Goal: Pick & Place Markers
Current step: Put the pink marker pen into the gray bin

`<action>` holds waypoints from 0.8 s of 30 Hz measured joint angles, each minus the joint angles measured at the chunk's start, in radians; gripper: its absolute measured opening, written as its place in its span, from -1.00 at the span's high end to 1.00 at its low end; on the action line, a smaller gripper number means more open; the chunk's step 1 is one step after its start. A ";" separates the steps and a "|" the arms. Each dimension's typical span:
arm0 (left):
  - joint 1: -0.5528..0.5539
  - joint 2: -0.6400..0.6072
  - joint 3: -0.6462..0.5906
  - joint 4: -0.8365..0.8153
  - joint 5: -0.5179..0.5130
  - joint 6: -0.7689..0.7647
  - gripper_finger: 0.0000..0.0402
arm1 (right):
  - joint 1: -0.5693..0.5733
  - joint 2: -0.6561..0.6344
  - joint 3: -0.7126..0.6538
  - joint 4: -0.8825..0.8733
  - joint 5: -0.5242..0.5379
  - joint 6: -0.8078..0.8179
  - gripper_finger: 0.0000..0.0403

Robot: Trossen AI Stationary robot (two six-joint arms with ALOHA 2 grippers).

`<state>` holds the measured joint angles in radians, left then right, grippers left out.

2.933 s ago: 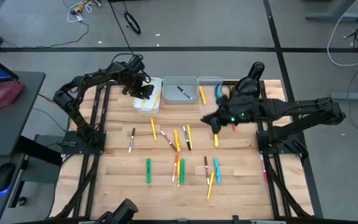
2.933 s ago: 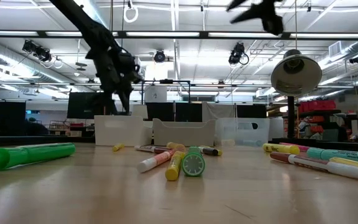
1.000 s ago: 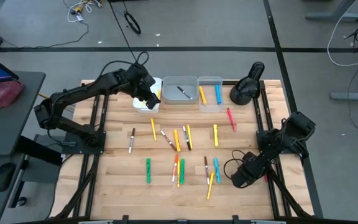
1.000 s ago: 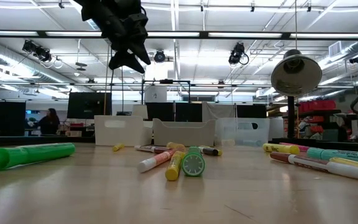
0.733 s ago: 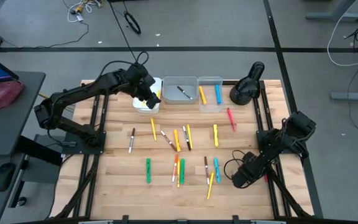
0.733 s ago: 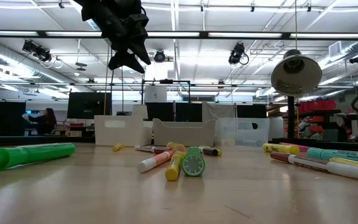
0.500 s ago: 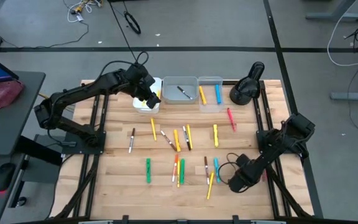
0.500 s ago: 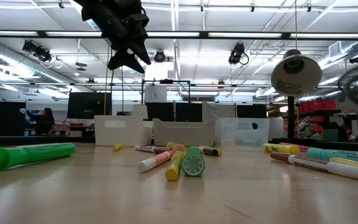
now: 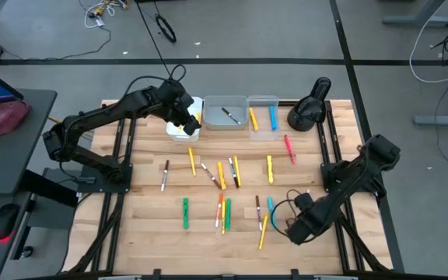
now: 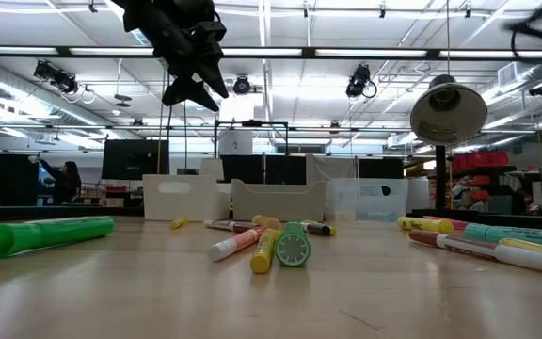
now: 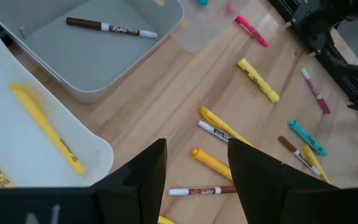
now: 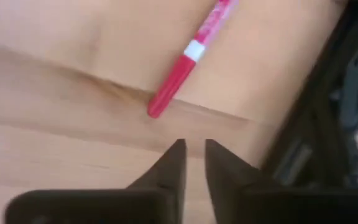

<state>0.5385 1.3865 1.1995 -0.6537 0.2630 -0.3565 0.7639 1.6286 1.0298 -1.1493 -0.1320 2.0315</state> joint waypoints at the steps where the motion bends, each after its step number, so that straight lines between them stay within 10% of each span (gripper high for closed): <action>1: -0.003 0.000 0.000 0.000 0.001 0.000 0.12 | 0.000 -0.025 -0.007 0.007 0.036 0.059 0.52; 11: -0.066 0.000 0.000 0.000 0.003 0.002 0.12 | -0.098 -0.090 -0.221 0.267 0.214 0.222 -0.32; 24: -0.133 0.000 0.000 0.004 -0.005 0.004 0.12 | -0.178 -0.095 -0.351 0.403 0.211 0.175 0.10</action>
<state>0.4055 1.3865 1.1995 -0.6493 0.2581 -0.3526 0.5860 1.5333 0.6784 -0.7467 0.0790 2.2061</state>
